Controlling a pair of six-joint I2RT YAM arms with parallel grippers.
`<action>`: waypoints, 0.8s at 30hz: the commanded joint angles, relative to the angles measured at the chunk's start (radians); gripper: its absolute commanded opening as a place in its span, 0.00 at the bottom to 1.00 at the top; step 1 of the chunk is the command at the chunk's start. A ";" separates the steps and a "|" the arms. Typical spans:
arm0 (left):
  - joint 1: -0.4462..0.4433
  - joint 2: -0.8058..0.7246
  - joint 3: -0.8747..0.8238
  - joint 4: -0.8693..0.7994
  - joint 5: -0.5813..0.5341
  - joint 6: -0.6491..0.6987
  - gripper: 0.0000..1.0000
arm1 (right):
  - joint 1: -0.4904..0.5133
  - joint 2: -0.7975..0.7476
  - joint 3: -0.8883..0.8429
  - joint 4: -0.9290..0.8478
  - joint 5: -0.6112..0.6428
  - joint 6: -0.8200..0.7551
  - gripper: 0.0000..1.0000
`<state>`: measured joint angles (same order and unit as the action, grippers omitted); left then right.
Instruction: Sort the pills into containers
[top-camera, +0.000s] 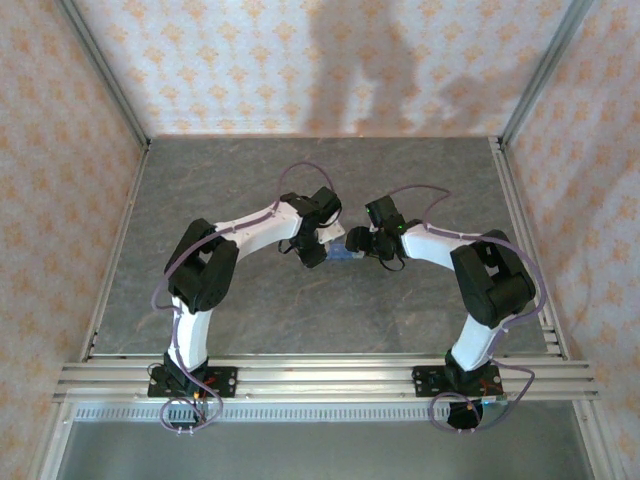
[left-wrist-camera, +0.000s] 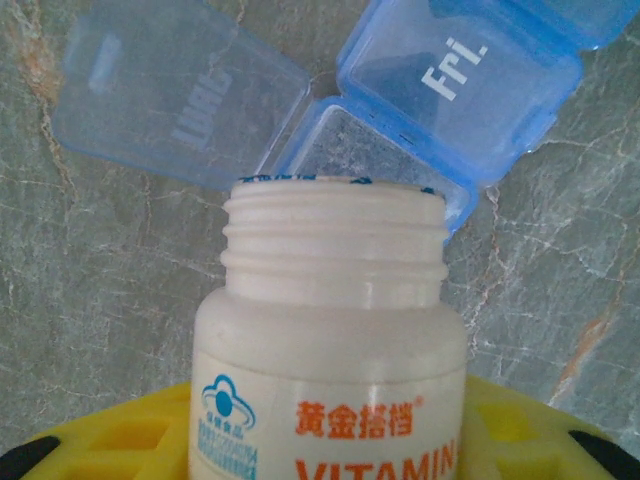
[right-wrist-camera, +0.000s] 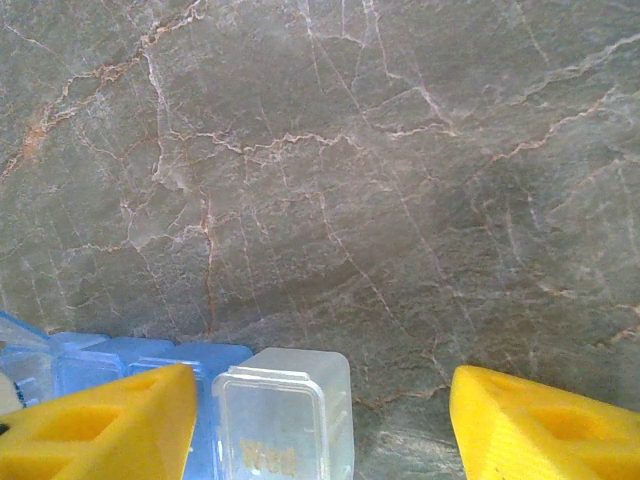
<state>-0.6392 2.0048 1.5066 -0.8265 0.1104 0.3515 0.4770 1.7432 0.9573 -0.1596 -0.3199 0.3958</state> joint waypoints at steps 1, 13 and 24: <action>-0.008 0.019 0.032 -0.048 -0.038 0.027 0.00 | 0.008 0.021 -0.023 -0.003 0.000 0.000 0.67; -0.022 0.042 0.065 -0.062 -0.062 0.033 0.00 | 0.008 0.027 -0.020 -0.006 -0.002 0.002 0.67; -0.030 0.061 0.089 -0.088 -0.102 0.048 0.00 | 0.008 0.031 -0.025 -0.004 -0.002 0.007 0.67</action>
<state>-0.6613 2.0491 1.5703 -0.8673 0.0444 0.3721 0.4770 1.7439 0.9573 -0.1593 -0.3202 0.3962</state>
